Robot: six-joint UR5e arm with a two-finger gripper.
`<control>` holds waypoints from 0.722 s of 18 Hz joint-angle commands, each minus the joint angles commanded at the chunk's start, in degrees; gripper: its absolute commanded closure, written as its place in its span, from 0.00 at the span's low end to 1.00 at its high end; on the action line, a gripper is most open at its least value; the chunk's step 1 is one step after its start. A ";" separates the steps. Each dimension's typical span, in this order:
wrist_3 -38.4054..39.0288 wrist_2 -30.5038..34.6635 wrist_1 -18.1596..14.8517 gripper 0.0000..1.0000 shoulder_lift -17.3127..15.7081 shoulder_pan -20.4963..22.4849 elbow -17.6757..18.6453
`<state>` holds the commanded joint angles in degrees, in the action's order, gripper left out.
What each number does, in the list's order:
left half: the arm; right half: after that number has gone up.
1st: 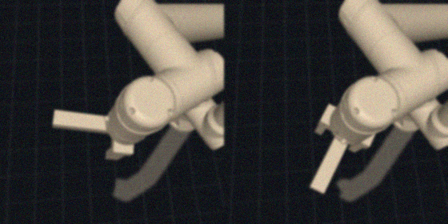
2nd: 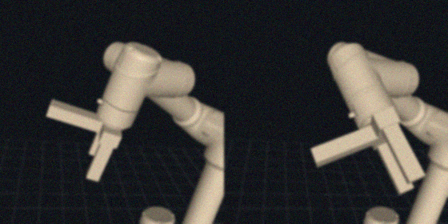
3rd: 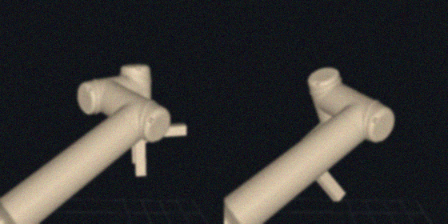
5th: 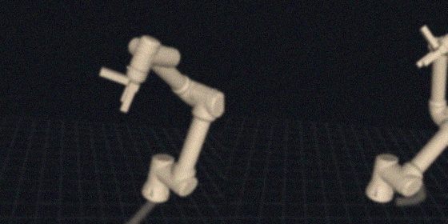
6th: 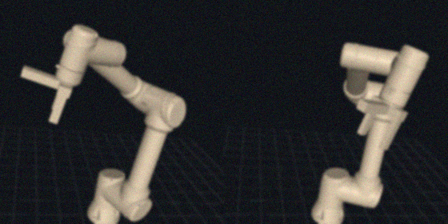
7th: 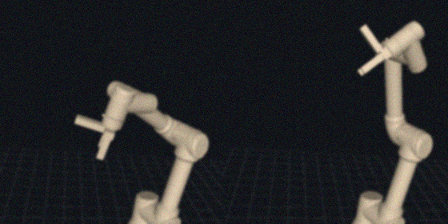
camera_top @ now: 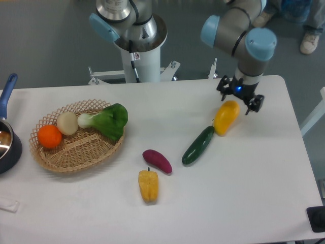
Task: Place the mango on the table
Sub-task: 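Open the gripper and lift it away from the mango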
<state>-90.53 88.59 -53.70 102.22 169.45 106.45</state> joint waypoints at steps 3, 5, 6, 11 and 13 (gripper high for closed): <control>0.53 -0.09 -0.18 0.00 0.17 -0.17 -2.99; 0.53 -1.48 -0.18 0.00 0.70 -0.26 -4.75; 0.53 -2.19 -0.18 0.00 1.05 -0.35 -5.54; 0.62 -2.55 -4.03 0.00 5.00 -1.66 -12.39; 0.62 -2.37 -5.97 0.00 6.23 -2.81 -15.38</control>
<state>-89.91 86.22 -59.67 108.45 166.65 91.07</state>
